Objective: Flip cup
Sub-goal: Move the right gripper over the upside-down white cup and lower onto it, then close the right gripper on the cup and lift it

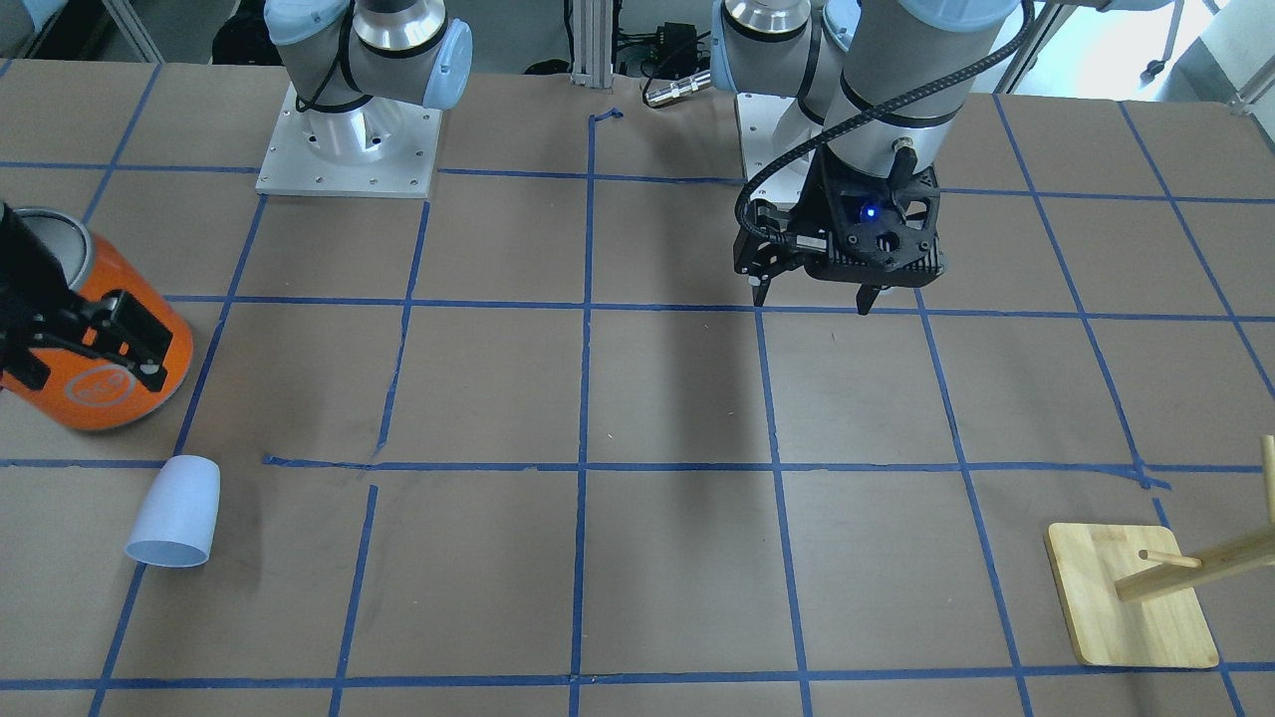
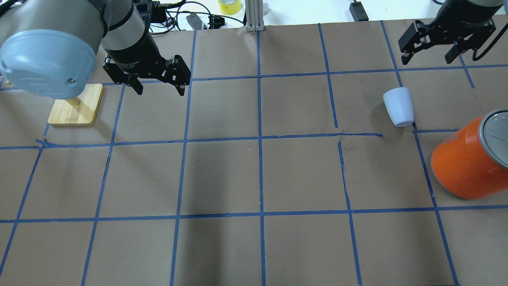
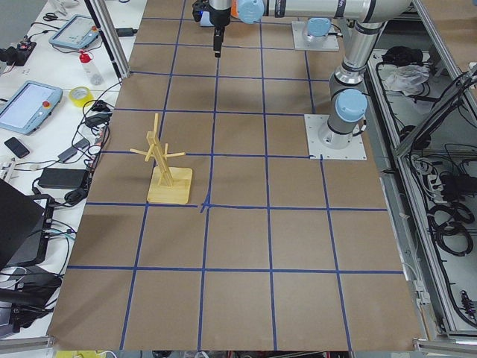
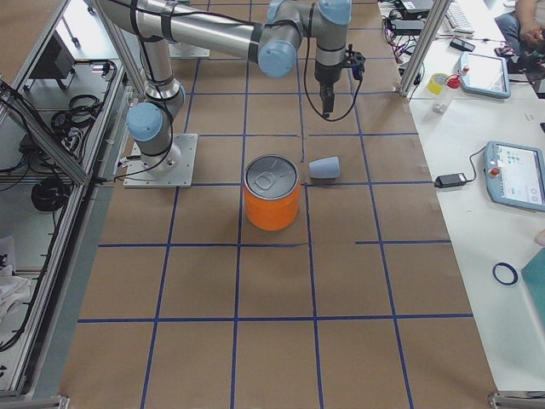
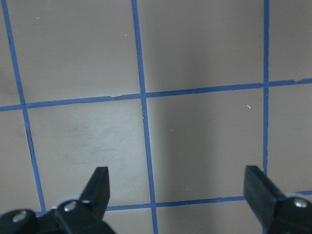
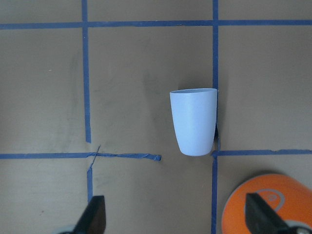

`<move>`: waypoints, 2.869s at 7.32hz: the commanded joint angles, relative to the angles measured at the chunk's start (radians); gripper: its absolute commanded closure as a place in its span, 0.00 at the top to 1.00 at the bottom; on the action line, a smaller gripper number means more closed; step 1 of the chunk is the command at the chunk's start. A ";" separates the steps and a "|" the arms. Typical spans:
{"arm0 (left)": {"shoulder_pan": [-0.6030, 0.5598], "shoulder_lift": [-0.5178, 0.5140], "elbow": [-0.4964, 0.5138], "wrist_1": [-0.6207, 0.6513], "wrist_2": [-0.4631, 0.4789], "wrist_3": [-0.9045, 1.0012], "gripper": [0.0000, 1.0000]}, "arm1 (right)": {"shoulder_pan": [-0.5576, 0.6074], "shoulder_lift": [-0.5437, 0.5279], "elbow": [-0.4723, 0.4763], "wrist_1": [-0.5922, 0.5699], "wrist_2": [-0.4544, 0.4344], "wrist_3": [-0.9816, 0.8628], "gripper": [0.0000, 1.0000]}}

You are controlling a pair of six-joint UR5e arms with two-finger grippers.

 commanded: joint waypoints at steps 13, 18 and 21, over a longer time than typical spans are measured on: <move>0.000 -0.008 -0.022 0.019 0.000 0.002 0.97 | -0.066 0.293 0.148 -0.370 -0.006 -0.031 1.00; -0.002 -0.008 -0.022 0.019 0.000 0.002 0.97 | -0.063 0.370 0.148 -0.508 -0.009 -0.034 1.00; -0.002 -0.008 -0.022 0.019 0.000 0.002 0.97 | -0.063 0.370 0.148 -0.508 -0.013 -0.034 1.00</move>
